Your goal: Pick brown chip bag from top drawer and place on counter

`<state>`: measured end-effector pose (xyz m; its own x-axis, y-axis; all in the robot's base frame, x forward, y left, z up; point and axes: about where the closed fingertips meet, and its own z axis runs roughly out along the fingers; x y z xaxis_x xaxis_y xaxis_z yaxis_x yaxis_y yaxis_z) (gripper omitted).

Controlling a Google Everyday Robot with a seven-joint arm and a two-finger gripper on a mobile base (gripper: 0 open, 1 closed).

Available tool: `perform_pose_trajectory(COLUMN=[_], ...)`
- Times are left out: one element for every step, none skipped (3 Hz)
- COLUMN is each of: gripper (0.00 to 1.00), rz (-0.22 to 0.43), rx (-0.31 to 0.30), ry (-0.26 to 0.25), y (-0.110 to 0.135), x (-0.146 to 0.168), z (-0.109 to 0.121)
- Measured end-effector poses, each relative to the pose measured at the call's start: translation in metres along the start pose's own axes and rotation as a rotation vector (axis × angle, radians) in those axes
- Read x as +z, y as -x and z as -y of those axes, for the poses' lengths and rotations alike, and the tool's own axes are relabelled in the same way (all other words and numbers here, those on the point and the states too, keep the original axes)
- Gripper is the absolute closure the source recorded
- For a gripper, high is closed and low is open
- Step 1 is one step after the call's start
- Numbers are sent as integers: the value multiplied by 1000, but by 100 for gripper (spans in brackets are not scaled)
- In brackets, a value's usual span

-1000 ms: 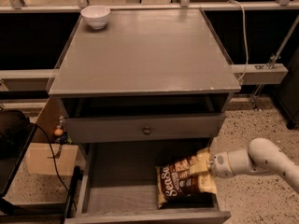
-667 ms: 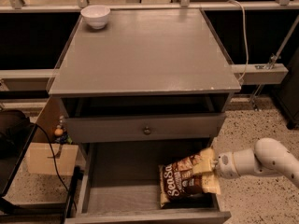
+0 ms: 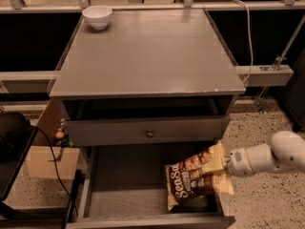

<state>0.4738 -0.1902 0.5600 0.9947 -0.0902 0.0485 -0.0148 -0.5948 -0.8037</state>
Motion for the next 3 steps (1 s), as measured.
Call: perform_pose_trajectory(gripper=[100, 100, 100], rz=[20, 24, 29], rx=[-12, -14, -18], ry=[8, 12, 27], y=[-1, -1, 0], x=[-25, -26, -35], z=[31, 35, 52])
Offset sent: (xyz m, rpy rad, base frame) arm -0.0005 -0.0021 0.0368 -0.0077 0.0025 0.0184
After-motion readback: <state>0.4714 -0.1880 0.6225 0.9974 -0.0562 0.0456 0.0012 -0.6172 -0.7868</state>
